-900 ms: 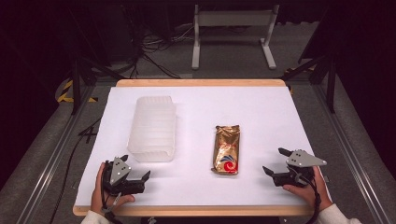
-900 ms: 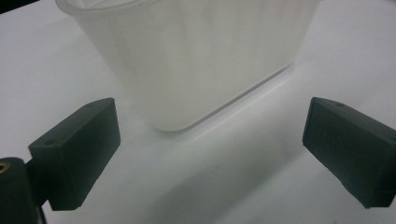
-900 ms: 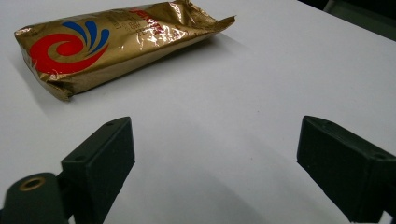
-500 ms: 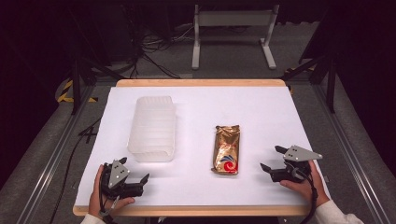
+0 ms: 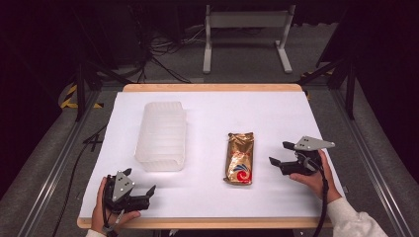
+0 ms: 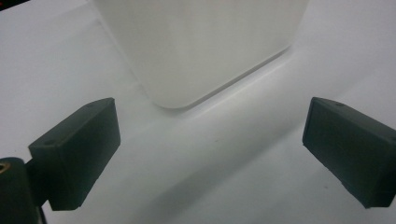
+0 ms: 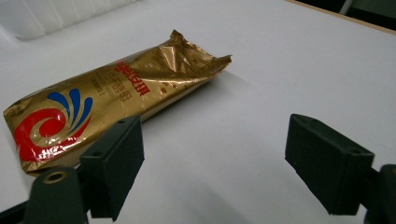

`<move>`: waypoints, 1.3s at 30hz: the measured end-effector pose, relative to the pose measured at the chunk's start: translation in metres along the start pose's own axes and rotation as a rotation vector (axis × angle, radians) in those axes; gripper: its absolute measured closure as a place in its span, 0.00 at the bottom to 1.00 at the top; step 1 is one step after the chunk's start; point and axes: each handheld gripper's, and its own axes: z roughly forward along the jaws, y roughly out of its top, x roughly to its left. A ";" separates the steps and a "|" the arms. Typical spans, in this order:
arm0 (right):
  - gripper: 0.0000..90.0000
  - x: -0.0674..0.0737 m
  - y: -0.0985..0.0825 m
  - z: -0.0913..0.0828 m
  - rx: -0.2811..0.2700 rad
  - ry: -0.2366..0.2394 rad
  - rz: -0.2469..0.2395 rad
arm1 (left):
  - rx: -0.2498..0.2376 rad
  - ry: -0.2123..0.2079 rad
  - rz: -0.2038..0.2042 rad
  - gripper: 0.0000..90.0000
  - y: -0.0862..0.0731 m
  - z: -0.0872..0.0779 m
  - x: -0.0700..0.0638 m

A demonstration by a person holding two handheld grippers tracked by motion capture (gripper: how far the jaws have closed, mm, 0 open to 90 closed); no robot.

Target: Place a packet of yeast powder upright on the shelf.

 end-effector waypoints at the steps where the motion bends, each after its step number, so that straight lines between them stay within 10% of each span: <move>1: 0.23 0.000 0.002 0.002 0.004 0.001 -0.001 | 0.000 0.001 0.002 0.05 0.000 0.000 0.000; 30: 0.23 -0.011 0.047 0.108 0.184 0.115 0.115 | 0.000 0.007 0.004 0.06 0.001 0.002 -0.001; 39: 0.17 -0.015 0.049 0.124 0.226 0.157 0.223 | -0.005 -0.003 0.008 0.06 0.001 0.002 -0.001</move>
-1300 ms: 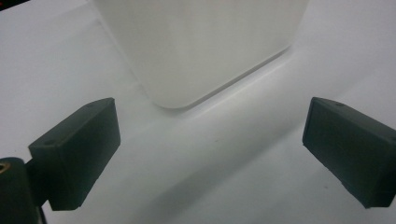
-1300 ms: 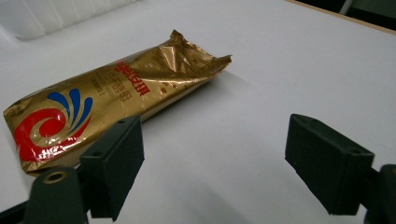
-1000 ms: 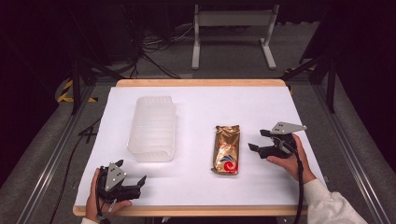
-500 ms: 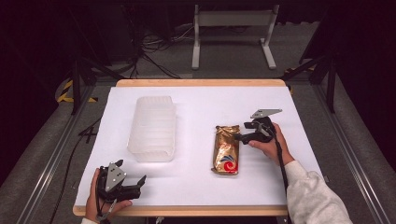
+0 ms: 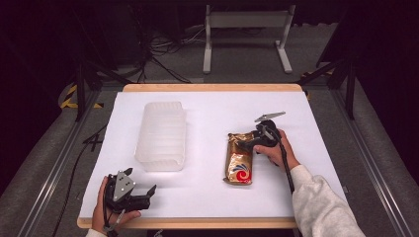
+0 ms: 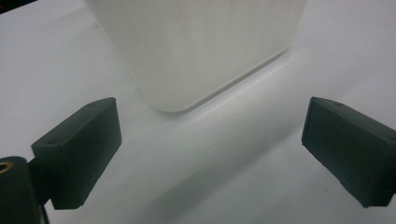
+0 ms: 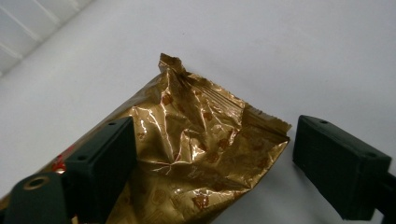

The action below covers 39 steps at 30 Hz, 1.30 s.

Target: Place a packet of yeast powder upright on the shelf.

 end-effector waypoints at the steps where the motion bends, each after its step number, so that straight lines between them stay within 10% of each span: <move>1: 0.18 0.000 0.000 0.000 0.004 0.002 0.003 | 0.000 -0.001 -0.001 0.06 0.000 0.000 0.000; 9: 0.49 0.001 0.005 -0.003 0.034 0.079 0.008 | 0.008 -0.003 0.002 0.06 0.000 0.001 -0.001; 17: 0.87 -0.006 0.007 0.001 0.043 -0.014 0.035 | 0.009 -0.005 0.002 0.06 0.000 0.001 0.000; 29: 1.00 -0.006 0.009 -0.003 0.017 -0.016 0.000 | 0.015 -0.005 0.004 0.06 0.000 0.001 0.000; 39: 1.00 0.013 0.021 -0.046 -0.088 0.035 -0.057 | 0.012 0.001 0.008 0.06 0.000 0.000 -0.001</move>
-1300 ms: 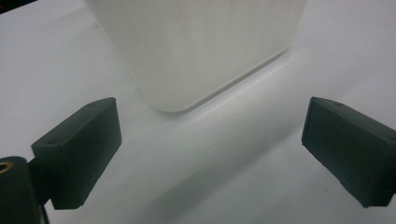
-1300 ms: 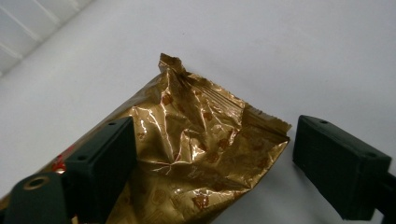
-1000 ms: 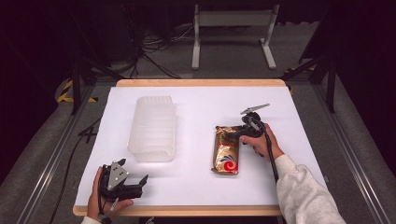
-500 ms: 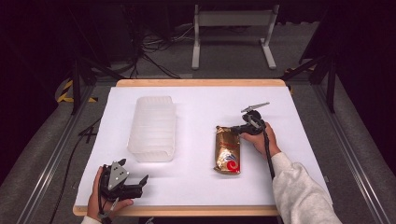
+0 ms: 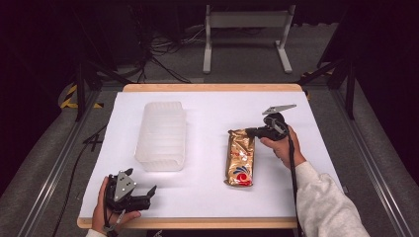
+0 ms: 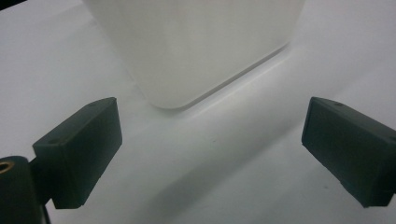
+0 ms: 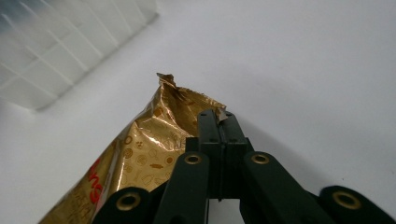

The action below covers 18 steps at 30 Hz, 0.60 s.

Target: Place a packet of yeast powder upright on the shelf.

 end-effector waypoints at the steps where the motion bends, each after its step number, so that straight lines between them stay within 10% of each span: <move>1: 1.00 0.004 0.002 -0.005 -0.012 0.007 -0.005 | 0.002 -0.001 0.000 0.06 0.000 0.000 0.000; 18: 1.00 0.063 0.027 -0.057 -0.105 0.043 -0.176 | 0.000 0.005 -0.001 0.06 0.001 -0.001 -0.001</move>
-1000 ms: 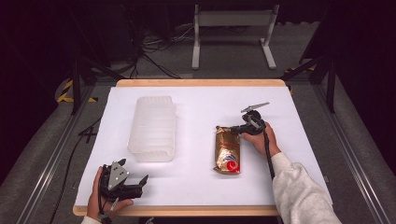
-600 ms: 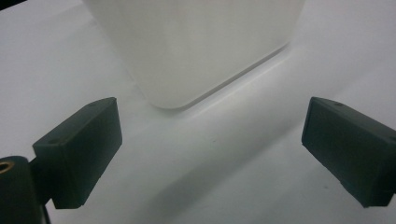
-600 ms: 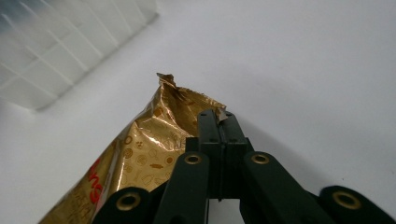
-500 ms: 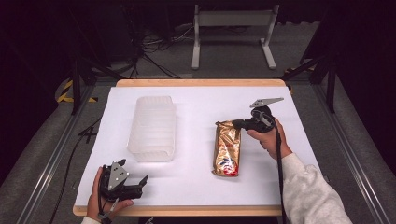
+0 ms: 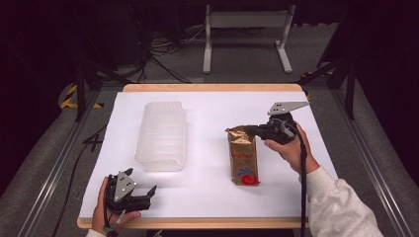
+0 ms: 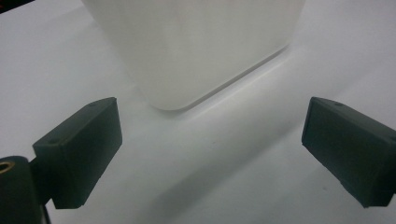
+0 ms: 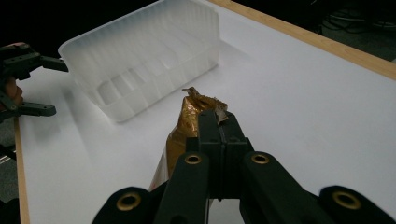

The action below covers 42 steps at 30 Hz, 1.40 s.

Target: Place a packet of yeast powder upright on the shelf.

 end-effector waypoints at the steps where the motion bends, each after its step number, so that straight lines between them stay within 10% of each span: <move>1: 1.00 0.002 0.001 -0.001 -0.005 0.001 -0.008 | 0.000 -0.001 0.000 0.06 0.000 0.000 0.000; 22: 1.00 0.028 0.031 -0.001 -0.046 0.003 -0.114 | -0.004 -0.004 0.004 0.06 0.000 -0.001 0.000; 42: 1.00 0.051 0.069 0.034 -0.113 0.080 -0.168 | -0.008 -0.007 0.010 0.07 0.000 -0.001 -0.001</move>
